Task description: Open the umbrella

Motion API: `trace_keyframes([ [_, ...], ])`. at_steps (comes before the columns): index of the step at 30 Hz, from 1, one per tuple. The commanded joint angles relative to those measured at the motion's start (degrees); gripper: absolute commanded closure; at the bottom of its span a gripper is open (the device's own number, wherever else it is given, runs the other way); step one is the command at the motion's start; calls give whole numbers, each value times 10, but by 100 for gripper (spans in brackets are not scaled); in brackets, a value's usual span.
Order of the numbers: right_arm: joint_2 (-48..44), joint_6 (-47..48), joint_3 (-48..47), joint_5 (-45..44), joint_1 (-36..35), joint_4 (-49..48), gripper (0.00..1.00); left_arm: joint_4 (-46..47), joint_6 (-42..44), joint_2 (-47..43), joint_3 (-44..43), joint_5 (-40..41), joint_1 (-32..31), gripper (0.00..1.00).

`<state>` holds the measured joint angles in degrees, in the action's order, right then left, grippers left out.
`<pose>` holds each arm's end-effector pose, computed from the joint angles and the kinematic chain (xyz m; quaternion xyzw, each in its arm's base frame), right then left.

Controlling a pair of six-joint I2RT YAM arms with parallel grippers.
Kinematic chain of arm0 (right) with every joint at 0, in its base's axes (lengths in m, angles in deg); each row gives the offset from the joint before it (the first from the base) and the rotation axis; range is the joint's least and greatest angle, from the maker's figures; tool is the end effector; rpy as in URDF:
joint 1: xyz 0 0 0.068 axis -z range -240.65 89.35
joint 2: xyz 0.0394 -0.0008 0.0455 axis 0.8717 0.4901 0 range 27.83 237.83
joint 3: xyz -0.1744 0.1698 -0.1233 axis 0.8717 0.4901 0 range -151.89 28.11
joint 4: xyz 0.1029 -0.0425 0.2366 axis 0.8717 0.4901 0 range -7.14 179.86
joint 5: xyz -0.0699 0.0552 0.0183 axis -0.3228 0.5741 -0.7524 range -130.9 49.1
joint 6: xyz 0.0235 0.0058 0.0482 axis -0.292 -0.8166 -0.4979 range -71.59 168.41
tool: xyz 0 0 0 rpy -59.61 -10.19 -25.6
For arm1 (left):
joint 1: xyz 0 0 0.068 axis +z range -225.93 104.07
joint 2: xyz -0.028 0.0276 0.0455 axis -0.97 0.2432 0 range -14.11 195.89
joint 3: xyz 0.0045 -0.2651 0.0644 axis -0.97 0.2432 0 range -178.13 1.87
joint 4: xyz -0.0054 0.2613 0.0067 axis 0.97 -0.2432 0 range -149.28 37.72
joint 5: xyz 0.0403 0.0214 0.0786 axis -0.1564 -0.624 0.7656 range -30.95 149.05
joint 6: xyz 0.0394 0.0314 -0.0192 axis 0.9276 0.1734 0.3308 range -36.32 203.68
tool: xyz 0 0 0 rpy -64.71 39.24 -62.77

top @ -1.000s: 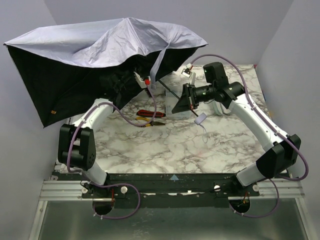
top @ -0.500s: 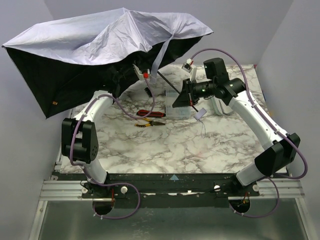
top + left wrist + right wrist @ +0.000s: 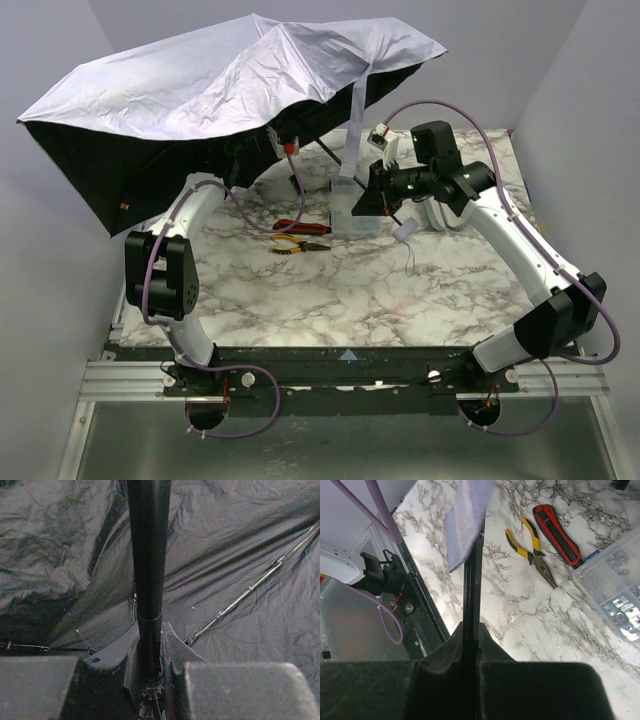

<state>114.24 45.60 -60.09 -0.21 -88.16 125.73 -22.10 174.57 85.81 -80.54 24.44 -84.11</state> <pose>0.2753 0.1697 0.3783 -0.3232 0.8029 0.4070 0.2920 0.4108 -0.0796 0.3798 0.6046 0.2104 0.3530 0.6824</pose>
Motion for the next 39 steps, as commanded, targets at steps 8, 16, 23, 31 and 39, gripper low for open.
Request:
trace_keyframes([
  [8,-96,81,71,78,-5,248,100,6,2,48,-104,307,155,85],
  [16,-105,65,76,92,-6,223,100,3,1,26,-81,287,156,83],
  [23,-86,-6,42,155,-5,112,100,-20,23,-38,11,206,69,71],
  [31,-77,-111,32,177,8,-39,100,-101,63,-82,52,134,-21,38],
  [39,-81,-264,70,189,47,-268,100,-245,1,-171,63,57,-33,16],
])
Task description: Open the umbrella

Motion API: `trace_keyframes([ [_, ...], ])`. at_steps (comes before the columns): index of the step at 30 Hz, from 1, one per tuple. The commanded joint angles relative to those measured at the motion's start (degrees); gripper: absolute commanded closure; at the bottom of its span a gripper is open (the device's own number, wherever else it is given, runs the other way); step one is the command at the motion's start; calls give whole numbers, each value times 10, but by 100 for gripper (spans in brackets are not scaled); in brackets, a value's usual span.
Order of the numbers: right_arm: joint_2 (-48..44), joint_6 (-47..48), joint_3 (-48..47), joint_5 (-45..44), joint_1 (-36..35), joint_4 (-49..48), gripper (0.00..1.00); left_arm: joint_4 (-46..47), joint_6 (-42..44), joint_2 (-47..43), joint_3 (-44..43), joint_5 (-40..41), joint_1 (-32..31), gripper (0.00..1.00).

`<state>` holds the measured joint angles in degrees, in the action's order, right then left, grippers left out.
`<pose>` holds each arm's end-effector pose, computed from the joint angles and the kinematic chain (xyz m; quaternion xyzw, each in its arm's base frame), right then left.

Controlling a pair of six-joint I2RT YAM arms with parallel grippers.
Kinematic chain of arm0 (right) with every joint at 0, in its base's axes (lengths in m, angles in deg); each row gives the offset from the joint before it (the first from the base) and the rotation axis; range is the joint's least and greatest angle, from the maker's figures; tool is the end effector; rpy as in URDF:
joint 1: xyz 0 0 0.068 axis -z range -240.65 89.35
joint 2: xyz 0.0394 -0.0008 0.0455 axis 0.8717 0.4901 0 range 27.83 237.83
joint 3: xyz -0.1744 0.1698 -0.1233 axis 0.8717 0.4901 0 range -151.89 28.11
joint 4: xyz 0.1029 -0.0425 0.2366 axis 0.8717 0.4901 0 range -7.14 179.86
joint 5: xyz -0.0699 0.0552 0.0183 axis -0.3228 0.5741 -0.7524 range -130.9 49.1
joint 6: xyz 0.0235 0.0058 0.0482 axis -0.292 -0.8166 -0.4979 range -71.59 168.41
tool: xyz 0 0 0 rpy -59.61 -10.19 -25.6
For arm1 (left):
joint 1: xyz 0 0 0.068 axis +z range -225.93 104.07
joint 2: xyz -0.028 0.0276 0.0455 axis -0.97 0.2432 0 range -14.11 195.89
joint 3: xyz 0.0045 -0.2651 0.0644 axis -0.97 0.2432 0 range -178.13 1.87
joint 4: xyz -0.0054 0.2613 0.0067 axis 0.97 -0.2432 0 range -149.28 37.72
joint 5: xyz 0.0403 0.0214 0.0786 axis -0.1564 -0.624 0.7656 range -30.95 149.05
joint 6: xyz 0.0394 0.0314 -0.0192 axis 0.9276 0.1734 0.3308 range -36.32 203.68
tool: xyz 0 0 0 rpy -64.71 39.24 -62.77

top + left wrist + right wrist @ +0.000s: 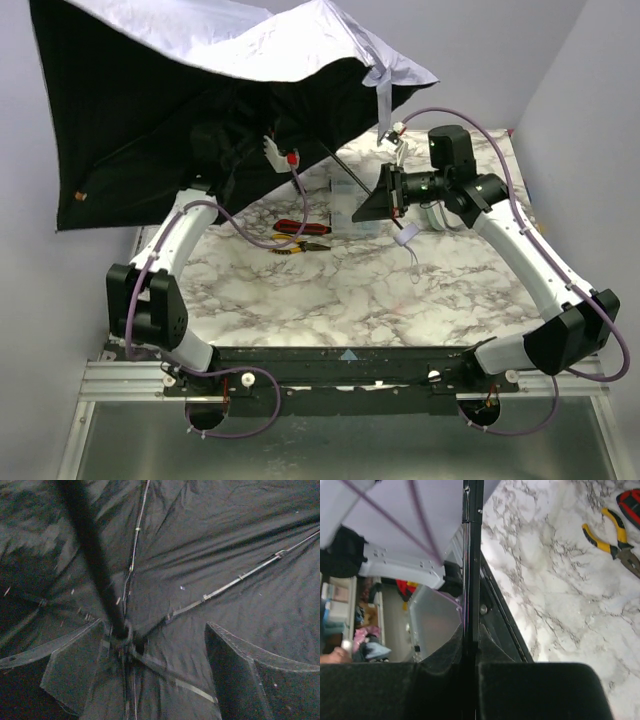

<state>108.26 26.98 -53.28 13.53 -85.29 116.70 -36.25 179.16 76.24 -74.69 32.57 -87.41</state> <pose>0.2602 0.1513 0.3865 -0.2404 0.7747 0.5360 0.2341 0.3688 -0.0912 0.3816 0.6405 0.2689 0.3514 0.6276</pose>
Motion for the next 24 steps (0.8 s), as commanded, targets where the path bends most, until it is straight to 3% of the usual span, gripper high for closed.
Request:
trace_keyframes([
  [1,-20,-97,3,53,22,-209,100,-117,-74,-90,8,-31,0,13],
  [4,-11,-139,1,55,31,-274,100,-203,-154,-138,29,-64,2,2],
  [8,-6,-174,-2,58,36,-332,100,-205,-275,-203,95,-112,5,1],
  [13,-8,-218,18,56,37,-420,100,-266,-737,-200,-20,-158,6,1],
  [16,-5,-250,29,49,37,-475,100,-241,-1036,-164,-93,-174,3,1],
  [20,7,-286,40,49,37,-542,100,-102,-1298,-140,-114,-179,3,2],
  [24,2,-296,69,42,37,-581,100,-27,-1446,-122,-109,-137,-7,1],
])
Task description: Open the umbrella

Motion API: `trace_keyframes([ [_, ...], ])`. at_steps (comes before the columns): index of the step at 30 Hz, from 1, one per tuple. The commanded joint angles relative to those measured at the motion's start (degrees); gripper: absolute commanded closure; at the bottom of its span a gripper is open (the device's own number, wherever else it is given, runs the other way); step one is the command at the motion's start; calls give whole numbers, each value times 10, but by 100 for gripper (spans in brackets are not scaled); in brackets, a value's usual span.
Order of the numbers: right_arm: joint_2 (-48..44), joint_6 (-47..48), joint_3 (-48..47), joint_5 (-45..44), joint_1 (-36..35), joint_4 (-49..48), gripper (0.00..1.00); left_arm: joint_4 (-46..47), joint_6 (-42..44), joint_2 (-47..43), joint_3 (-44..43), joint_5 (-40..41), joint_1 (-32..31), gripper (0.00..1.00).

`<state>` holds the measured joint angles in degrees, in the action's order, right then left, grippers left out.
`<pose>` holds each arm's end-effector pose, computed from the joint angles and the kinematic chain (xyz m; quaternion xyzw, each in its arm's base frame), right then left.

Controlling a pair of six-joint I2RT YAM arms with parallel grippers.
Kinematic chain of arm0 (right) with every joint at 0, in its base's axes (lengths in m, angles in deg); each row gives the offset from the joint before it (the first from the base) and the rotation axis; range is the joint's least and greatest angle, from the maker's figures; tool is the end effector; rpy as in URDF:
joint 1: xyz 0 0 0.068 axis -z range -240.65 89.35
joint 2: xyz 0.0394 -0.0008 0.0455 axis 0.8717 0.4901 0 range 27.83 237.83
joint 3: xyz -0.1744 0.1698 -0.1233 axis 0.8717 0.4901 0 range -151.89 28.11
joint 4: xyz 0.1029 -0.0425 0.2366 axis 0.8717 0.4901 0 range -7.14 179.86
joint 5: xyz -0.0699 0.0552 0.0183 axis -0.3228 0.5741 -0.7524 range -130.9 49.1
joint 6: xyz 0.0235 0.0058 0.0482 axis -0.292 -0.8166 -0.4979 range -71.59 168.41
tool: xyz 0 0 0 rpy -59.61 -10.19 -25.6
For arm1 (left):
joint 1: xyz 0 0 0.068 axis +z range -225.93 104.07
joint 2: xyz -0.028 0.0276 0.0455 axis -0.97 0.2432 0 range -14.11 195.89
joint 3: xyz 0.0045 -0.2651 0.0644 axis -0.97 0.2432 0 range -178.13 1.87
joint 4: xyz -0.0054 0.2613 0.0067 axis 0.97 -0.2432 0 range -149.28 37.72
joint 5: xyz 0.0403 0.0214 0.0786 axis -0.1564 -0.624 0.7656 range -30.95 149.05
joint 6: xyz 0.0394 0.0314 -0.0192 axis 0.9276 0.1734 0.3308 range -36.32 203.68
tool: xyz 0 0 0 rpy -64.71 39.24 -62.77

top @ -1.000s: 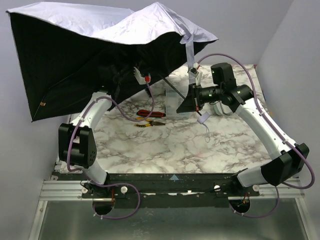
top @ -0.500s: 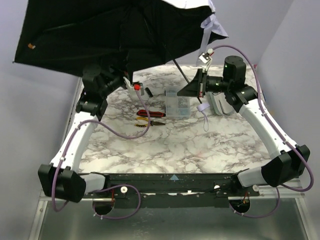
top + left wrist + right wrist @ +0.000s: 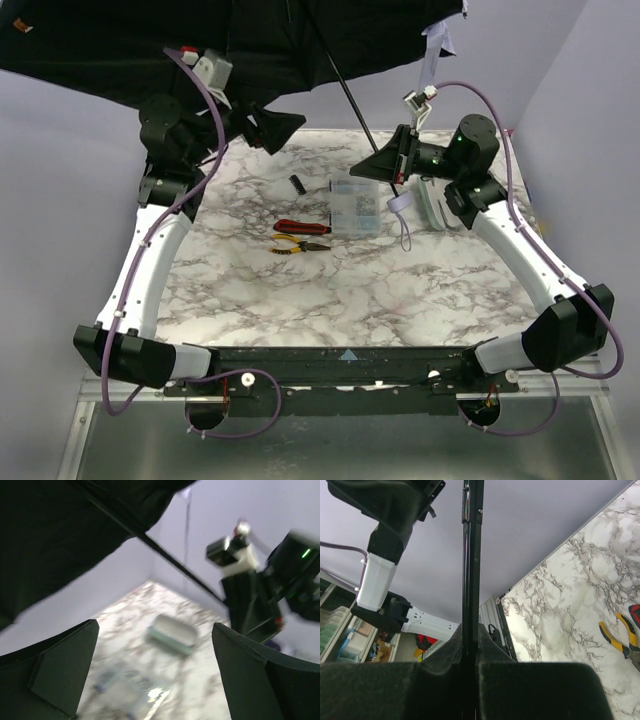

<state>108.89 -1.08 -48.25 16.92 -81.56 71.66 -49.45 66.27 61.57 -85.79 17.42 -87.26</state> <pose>0.2885 0.1426 0.4246 -0.2056 0.6539 0.6395 0.3481 0.2690 -0.0782 0.5046 0.2509 0.5844 -0.3939 0.6636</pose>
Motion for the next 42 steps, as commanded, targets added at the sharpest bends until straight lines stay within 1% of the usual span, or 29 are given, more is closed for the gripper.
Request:
trace_keyframes([
  [1,-7,-20,29,2,-1,-142,100,116,-340,27,6,27,-12,1],
  [3,-15,-23,44,-16,-2,-166,100,118,-367,34,5,67,-22,2],
  [5,-17,-26,51,-31,-2,-178,100,117,-393,50,-8,82,-30,2],
  [9,-11,-35,59,-40,-11,-208,100,93,-396,92,-61,112,-53,2],
  [13,-12,-39,68,-41,-24,-228,100,77,-430,135,-99,152,-65,1],
  [18,-22,-33,80,-36,-33,-226,100,89,-459,179,-143,170,-72,1],
  [21,-25,-30,89,-35,-37,-223,100,122,-472,192,-153,168,-72,2],
  [23,-26,-28,94,-33,-41,-224,100,142,-477,199,-157,159,-72,10],
  [28,-33,-19,113,-17,-52,-238,100,143,-487,218,-168,172,-69,44],
  [31,-36,-14,117,-13,-53,-238,100,142,-491,224,-168,176,-67,69],
  [32,-36,-12,118,-11,-53,-239,100,144,-492,225,-168,174,-66,81],
  [34,-39,-2,121,-10,-53,-233,100,142,-490,227,-169,166,-67,97],
  [35,-41,6,122,-10,-53,-226,96,139,-485,226,-171,158,-67,100],
  [37,-52,35,123,-22,-52,-200,63,118,-481,219,-167,149,-67,100],
  [38,-60,71,121,-36,-49,-170,42,103,-486,213,-157,153,-65,100],
  [39,-74,108,114,-62,-47,-125,28,91,-487,204,-145,157,-64,100],
  [40,-87,158,110,-102,-47,-80,21,77,-486,196,-136,158,-62,100],
  [42,-114,236,106,-176,-48,-34,16,39,-485,178,-117,161,-60,100],
])
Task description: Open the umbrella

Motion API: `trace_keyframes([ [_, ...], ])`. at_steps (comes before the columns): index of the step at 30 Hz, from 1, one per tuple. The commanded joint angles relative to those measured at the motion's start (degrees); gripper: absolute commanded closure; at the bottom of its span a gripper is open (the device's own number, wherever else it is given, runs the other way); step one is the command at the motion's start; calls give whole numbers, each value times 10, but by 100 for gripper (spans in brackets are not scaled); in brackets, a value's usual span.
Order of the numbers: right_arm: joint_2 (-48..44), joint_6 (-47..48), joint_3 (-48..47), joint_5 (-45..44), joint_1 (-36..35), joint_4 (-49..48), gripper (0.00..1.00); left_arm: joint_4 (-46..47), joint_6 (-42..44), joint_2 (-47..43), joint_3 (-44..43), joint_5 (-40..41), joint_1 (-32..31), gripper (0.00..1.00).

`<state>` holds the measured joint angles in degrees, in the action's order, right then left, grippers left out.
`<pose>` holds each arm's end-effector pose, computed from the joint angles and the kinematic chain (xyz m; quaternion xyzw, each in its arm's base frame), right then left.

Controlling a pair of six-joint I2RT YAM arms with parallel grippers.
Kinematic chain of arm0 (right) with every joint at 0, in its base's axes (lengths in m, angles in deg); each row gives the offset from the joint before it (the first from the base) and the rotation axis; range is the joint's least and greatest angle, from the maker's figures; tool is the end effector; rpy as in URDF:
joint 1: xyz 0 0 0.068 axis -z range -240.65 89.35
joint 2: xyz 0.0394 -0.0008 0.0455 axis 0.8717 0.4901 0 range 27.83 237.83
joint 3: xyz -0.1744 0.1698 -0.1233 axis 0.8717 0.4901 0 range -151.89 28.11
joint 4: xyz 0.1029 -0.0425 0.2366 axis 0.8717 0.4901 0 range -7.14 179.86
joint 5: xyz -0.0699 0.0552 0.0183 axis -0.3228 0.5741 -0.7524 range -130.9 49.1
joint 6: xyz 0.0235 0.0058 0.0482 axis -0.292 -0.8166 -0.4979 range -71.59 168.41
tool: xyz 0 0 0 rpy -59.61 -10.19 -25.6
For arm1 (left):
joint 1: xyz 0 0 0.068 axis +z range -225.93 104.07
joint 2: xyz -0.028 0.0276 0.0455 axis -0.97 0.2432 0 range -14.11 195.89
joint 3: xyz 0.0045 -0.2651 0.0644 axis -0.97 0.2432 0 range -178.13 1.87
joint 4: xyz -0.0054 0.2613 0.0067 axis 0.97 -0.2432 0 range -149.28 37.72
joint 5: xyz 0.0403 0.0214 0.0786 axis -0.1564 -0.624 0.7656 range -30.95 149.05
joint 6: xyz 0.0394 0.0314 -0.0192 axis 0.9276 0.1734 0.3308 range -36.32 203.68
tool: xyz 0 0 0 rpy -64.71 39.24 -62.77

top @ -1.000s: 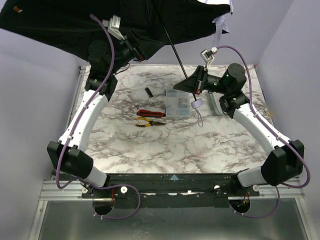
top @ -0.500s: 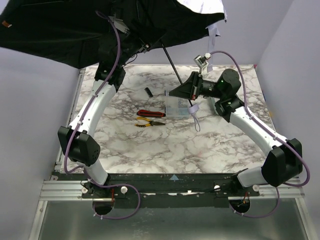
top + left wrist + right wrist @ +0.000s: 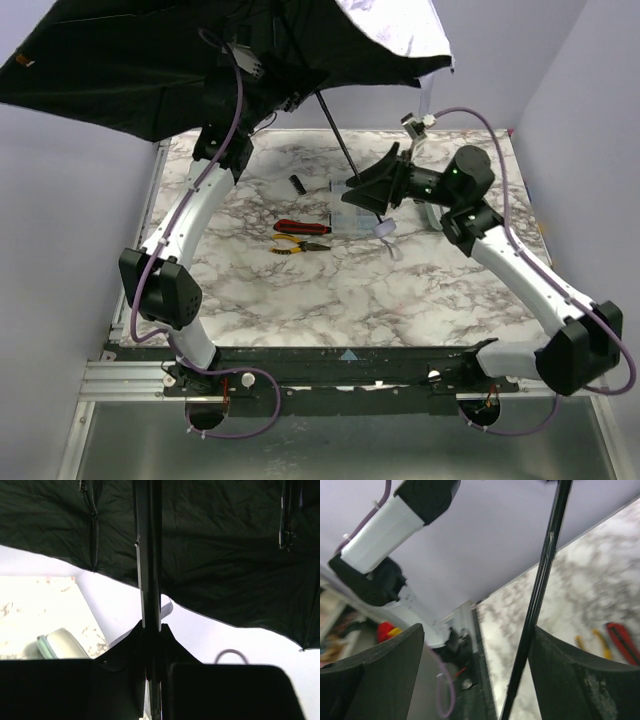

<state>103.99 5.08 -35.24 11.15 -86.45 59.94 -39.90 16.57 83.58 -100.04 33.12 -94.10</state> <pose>0.2609 0.1575 0.3909 -0.2445 0.6215 0.6228 0.4075 0.3721 -0.1387 0.4834 -0.0775 0.6046 -0.6279 0.4839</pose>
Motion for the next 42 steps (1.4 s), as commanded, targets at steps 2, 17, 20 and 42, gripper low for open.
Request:
trace_keyframes([
  [2,-89,249,-27,-175,1,102,16,-110,14,-58,33,10,9,100],
  [17,-63,741,-46,-372,-118,17,64,-437,70,-97,-15,50,-26,100],
  [20,-24,781,-64,-411,-129,-41,64,-450,83,-104,-12,42,-32,100],
  [42,138,845,-188,-543,33,-61,80,-450,219,-206,59,-37,-44,100],
])
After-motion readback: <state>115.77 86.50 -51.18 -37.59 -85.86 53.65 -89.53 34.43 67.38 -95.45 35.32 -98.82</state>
